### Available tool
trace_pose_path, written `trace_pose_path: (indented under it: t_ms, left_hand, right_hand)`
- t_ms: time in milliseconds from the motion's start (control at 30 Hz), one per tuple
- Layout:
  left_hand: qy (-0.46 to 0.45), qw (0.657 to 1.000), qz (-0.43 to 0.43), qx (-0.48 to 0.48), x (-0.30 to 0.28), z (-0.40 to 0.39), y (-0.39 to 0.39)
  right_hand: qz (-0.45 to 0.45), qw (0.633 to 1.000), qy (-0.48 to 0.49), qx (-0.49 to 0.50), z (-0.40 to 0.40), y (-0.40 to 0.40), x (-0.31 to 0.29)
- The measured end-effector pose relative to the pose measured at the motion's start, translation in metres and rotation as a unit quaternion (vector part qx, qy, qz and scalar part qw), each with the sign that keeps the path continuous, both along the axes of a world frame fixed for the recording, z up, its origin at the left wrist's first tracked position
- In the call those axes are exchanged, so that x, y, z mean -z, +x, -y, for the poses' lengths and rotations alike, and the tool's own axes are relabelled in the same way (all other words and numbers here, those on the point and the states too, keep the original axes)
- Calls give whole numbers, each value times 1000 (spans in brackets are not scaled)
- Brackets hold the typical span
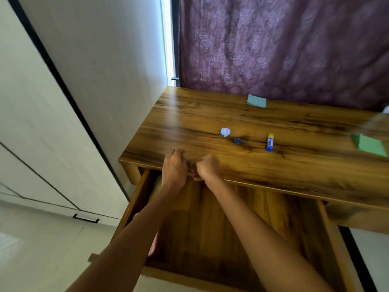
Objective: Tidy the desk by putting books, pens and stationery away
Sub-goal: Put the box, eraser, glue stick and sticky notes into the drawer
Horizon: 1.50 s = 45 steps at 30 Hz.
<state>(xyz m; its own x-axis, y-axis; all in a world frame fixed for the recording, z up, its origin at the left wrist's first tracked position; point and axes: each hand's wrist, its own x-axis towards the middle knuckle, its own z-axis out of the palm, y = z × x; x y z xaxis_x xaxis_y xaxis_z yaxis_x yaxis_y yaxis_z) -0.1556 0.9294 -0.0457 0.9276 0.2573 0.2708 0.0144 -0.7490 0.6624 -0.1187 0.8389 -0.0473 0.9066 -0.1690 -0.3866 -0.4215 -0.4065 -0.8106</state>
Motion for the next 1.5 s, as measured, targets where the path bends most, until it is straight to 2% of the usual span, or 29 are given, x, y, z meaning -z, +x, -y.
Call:
trace_pose_path:
  t_ms: [200, 367, 633, 833, 1133, 1333, 1500]
  left_hand:
    - [-21, 993, -36, 110, -21, 75, 40]
    - [17, 988, -56, 142, -19, 129, 78]
    - [57, 990, -68, 109, -6, 174, 143]
    - [2, 996, -87, -4, 10, 165, 172]
    - [-35, 989, -145, 10, 28, 155, 189]
    - [5, 991, -132, -29, 32, 155, 185]
    - [-50, 993, -108, -23, 30, 146, 174]
  right_hand:
    - [70, 985, -72, 142, 104, 33, -38]
    - [68, 976, -83, 189, 173, 62, -43]
    - [61, 976, -151, 141, 231, 113, -15]
    - [49, 969, -225, 93, 236, 138, 1]
    - [42, 955, -291, 36, 236, 158, 2]
    - [55, 976, -203, 53, 240, 160, 4]
    - [101, 988, -76, 90, 235, 155, 4]
